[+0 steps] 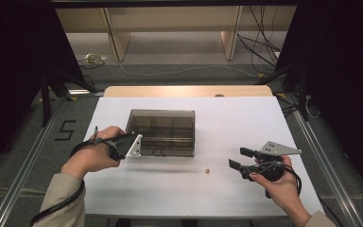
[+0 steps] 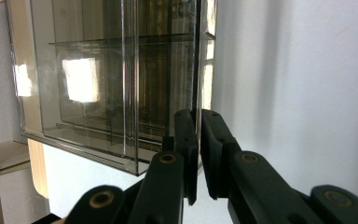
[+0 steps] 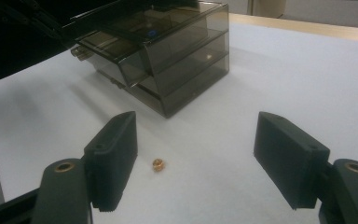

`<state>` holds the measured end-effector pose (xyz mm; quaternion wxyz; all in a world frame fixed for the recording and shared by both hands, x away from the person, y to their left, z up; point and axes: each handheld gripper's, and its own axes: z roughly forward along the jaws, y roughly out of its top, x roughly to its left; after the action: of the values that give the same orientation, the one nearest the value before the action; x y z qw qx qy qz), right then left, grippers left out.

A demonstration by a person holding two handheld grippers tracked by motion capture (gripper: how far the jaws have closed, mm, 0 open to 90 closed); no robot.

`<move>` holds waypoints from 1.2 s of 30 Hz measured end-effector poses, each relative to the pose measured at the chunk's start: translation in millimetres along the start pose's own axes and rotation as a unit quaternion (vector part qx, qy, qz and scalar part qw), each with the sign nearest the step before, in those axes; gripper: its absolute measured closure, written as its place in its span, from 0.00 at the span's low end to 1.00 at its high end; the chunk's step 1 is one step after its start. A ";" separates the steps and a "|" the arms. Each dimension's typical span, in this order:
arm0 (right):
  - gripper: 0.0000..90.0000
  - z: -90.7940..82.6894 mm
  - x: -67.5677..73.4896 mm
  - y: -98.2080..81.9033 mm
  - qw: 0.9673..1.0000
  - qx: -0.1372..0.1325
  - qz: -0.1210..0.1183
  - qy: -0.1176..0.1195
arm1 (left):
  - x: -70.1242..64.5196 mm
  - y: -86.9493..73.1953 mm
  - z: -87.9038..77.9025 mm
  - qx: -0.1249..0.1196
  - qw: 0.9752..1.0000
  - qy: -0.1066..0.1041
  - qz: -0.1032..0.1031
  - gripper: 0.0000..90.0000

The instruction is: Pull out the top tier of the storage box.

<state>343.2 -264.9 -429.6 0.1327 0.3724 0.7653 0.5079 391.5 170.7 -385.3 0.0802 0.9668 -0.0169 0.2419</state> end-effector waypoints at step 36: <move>0.35 -0.4 0.1 0.3 1.000 -0.002 -0.001 0.000 | -5.0 -0.3 -2.2 0.001 1.000 0.001 0.006 0.94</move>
<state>343.1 -265.1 -429.2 0.1338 0.3715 0.7646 0.5095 386.1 171.3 -385.7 0.0776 0.9667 -0.0227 0.2429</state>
